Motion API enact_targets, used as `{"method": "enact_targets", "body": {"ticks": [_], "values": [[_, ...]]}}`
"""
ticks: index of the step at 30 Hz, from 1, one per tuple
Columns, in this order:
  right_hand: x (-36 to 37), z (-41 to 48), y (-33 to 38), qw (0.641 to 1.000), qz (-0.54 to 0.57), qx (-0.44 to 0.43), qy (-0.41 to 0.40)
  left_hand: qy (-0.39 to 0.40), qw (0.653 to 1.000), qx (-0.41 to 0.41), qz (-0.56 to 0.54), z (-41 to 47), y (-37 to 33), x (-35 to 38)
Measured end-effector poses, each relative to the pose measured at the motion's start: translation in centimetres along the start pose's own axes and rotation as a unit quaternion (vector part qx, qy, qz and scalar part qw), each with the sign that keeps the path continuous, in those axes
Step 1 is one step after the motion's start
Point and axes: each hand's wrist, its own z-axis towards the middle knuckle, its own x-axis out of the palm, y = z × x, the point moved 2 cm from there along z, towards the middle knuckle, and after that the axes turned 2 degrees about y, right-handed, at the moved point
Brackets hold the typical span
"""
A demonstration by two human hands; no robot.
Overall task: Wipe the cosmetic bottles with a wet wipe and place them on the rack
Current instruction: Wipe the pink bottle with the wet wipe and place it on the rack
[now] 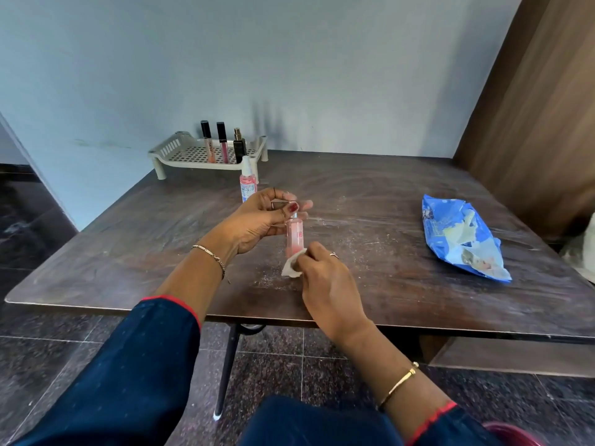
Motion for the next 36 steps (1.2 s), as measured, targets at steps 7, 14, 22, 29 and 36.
{"method": "enact_targets", "body": {"ticks": [7, 14, 22, 29, 36], "values": [[-0.6, 0.3, -1.7, 0.949, 0.229, 0.205, -0.063, -0.056, 0.998, 0.007, 0.034, -0.7, -0.3, -0.1], [-1.1, 3.2, -0.1, 0.952, 0.246, 0.140, -0.117, -0.128, 0.991, 0.023, -0.012, -1.4, 0.5, -0.1], [-0.9, 4.5, -0.6, 0.969, 0.171, 0.143, -0.105, -0.144, 0.989, 0.026, -0.005, -1.2, 0.0, 0.3], [-0.5, 3.5, -0.4, 0.984, 0.074, 0.031, -0.159, -0.139, 0.990, 0.030, 0.019, -1.3, -0.5, 0.8], [-0.8, 4.4, -1.7, 0.819, 0.480, 0.299, -0.095, -0.130, 0.990, 0.031, 0.042, -1.8, -0.6, 0.5]]}}
